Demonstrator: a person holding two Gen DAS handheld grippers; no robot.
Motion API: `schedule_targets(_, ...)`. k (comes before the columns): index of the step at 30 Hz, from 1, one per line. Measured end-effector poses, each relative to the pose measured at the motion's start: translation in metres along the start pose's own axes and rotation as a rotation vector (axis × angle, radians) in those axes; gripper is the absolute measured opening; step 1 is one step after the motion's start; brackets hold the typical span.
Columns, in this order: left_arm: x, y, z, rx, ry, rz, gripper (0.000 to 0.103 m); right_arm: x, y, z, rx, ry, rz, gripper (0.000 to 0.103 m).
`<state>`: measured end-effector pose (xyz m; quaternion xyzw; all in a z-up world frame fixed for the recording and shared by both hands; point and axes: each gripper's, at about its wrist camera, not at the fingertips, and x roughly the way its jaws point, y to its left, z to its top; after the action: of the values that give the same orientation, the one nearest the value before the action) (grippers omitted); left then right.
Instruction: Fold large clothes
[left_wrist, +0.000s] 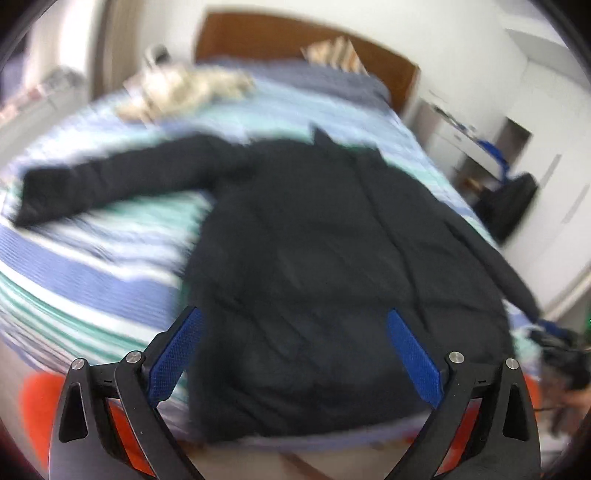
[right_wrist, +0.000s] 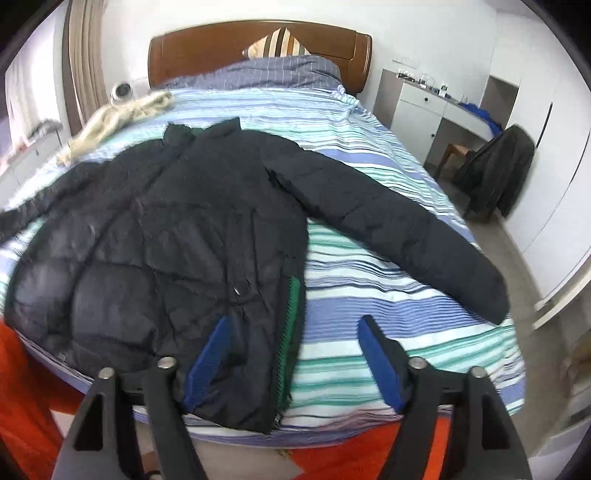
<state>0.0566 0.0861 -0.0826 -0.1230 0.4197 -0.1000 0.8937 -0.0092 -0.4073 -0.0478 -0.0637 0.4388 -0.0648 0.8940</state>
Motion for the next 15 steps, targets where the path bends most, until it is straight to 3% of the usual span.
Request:
schedule_targets(1, 0.004, -0.002, -0.002, 0.001, 0.015, -0.009, 0.100, 0.004, 0.009, -0.005, -0.042, 0.010, -0.022, 0.076)
schedule_targets(3, 0.006, -0.014, -0.006, 0.062, 0.001, 0.075, 0.100, 0.011, 0.016, -0.009, -0.047, 0.029, -0.033, 0.076)
schedule_targets(4, 0.006, -0.025, -0.007, 0.132, -0.019, 0.150, 0.101, 0.011, 0.013, -0.008, -0.023, 0.020, -0.006, 0.076)
schedule_targets(6, 0.003, -0.040, -0.005, 0.211, -0.054, 0.229, 0.101, 0.006, 0.004, -0.006, 0.032, -0.024, 0.072, 0.076)
schedule_targets(8, 0.000, -0.045, 0.000, 0.219, -0.060, 0.230, 0.101, -0.005, -0.007, 0.000, 0.052, -0.098, 0.097, 0.076)
schedule_targets(12, -0.003, -0.041, 0.012, 0.173, -0.058, 0.156, 0.101, -0.016, -0.031, 0.012, 0.051, -0.190, 0.071, 0.080)
schedule_targets(13, -0.002, -0.038, 0.013, 0.158, -0.066, 0.161, 0.101, -0.010, -0.040, 0.013, 0.077, -0.174, 0.101, 0.086)
schedule_targets(15, -0.002, -0.035, 0.017, 0.139, -0.079, 0.187, 0.100, 0.008, -0.058, 0.009, 0.152, -0.103, 0.170, 0.087)
